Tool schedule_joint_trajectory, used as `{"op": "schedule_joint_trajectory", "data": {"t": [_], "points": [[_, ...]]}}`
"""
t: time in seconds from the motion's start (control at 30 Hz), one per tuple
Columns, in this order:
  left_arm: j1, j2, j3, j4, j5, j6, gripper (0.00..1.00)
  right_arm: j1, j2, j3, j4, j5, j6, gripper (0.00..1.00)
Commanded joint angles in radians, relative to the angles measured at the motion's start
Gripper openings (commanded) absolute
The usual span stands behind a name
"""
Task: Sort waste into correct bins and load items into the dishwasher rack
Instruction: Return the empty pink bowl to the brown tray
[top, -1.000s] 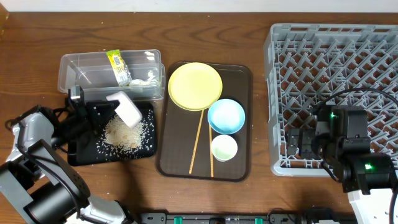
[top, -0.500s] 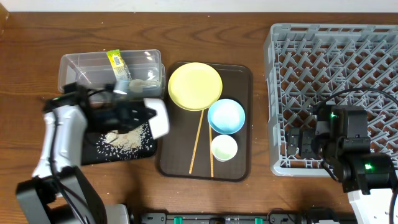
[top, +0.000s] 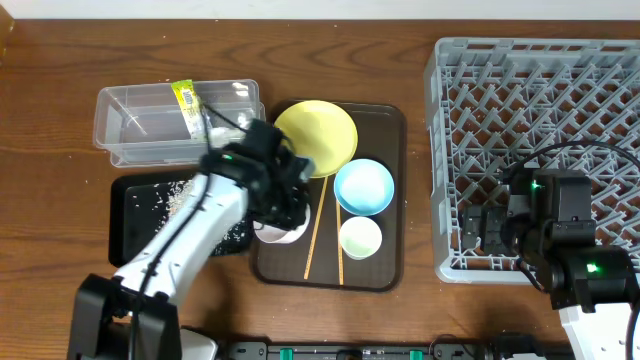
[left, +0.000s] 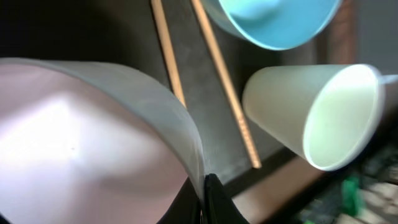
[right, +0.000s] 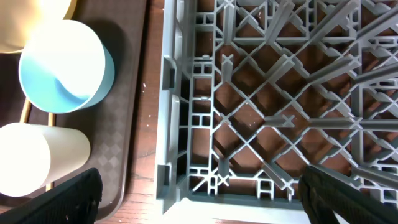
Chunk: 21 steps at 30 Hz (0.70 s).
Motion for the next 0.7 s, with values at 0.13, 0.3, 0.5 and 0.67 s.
{"op": "schedule_joint_trajectory", "data": {"t": [0.13, 0.3, 0.5, 0.67], "points": [[-0.101, 0.006, -0.003, 0.024, -0.228, -0.119, 0.11, 0.018, 0.000, 0.019, -0.003, -0.004, 0.011, 0.99], [-0.101, 0.003, -0.003, 0.024, -0.219, -0.119, 0.47, 0.018, 0.000, 0.019, -0.002, -0.004, 0.011, 0.99], [-0.103, -0.020, 0.025, 0.022, -0.103, -0.118, 0.59, 0.018, 0.000, 0.019, -0.002, -0.004, 0.011, 0.99], [-0.125, -0.030, 0.027, 0.044, -0.014, -0.118, 0.60, 0.018, 0.000, 0.019, -0.002, -0.004, 0.011, 0.99]]}}
